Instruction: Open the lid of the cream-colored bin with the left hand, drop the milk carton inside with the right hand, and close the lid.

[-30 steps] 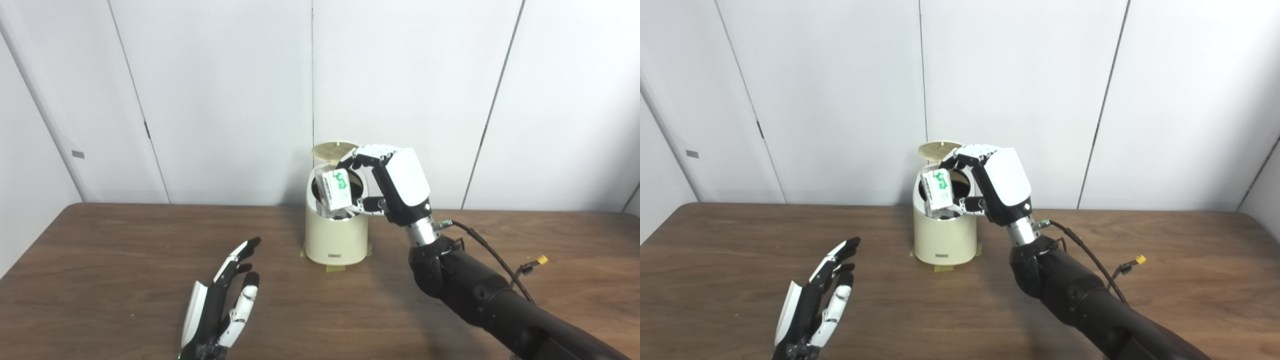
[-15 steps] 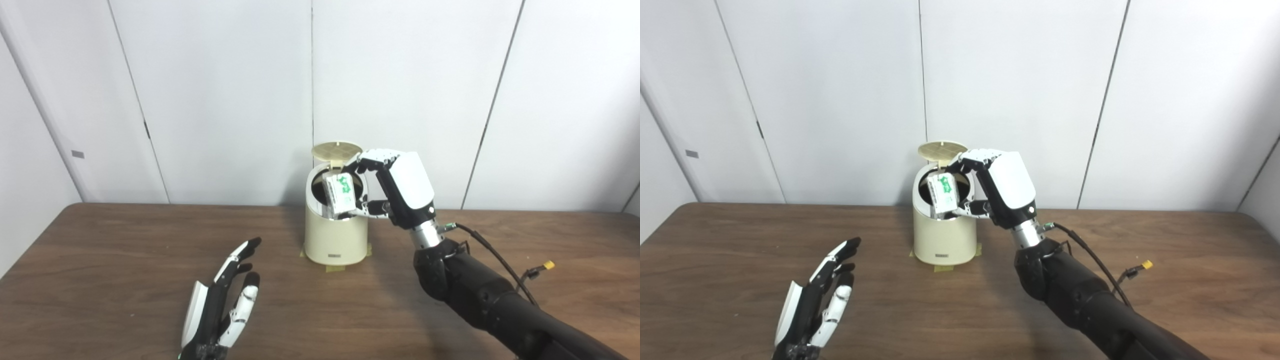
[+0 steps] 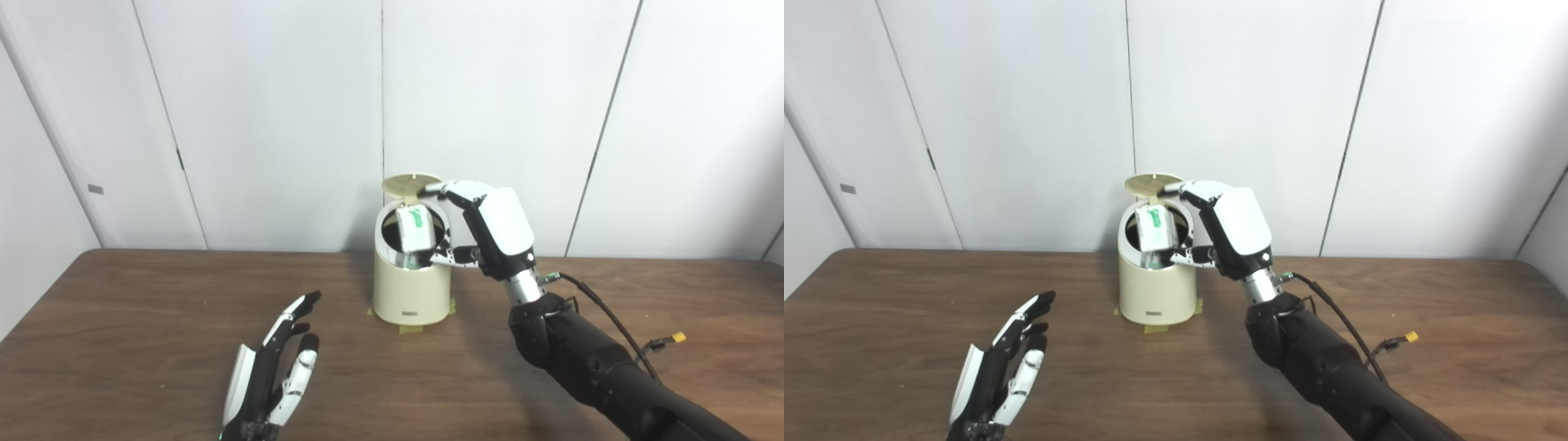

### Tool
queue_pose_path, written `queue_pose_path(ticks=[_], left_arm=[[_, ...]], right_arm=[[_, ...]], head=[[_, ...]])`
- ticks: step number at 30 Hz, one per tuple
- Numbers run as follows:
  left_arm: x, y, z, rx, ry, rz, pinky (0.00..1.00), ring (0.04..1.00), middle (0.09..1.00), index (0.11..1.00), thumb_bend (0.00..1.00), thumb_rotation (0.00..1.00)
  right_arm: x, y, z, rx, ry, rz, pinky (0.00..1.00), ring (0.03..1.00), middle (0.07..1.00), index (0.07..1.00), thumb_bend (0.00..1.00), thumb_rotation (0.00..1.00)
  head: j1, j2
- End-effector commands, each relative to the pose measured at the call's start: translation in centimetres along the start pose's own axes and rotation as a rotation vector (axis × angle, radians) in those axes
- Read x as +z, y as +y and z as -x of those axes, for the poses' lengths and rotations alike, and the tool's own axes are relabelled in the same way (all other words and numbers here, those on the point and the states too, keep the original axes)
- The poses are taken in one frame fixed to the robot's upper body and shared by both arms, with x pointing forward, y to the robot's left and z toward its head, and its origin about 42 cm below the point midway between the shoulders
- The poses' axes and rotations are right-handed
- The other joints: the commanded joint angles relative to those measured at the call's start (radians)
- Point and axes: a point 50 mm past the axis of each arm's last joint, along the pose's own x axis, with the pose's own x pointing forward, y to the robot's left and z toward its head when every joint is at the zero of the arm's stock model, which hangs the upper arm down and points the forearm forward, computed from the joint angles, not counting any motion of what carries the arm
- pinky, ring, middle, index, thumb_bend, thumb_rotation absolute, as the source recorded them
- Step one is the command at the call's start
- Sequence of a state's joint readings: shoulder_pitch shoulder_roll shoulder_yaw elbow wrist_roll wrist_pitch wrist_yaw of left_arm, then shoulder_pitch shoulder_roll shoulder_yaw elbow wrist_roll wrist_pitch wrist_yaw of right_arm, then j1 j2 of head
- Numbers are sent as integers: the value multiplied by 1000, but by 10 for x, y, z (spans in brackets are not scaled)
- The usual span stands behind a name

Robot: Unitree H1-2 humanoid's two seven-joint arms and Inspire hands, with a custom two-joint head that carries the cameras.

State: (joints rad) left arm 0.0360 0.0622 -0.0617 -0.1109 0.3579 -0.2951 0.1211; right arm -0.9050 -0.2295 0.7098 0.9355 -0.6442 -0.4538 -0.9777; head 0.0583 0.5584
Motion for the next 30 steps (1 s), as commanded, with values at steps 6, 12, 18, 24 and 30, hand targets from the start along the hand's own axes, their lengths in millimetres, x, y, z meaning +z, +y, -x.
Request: queue_pose_path(ticks=[6,12,18,24,30], left_arm=[[-15,-7,15,-19,57,-16,803,879,887,875,359,896],[-16,-6,15,-24,50,-26,805,881,889,875,346,897],[-19,-4,15,-27,58,-33,803,879,888,876,354,893],[-21,-2,15,-28,63,-29,811,883,892,880,361,887],[-22,0,14,-29,70,-43,812,882,890,876,360,894]], right_arm=[[1,-14,-22,-43,-39,3,560,698,798,794,977,39],[1,-12,-19,-41,-28,3,558,694,805,805,979,60],[5,-13,-16,-82,-30,-18,561,686,790,788,939,101],[12,-23,-7,-250,-46,-43,567,684,743,736,709,297],[14,-41,0,-369,-42,-85,683,857,916,879,570,405]], head=[[2,1],[2,1],[-2,-1],[-4,-2],[-10,-7]])
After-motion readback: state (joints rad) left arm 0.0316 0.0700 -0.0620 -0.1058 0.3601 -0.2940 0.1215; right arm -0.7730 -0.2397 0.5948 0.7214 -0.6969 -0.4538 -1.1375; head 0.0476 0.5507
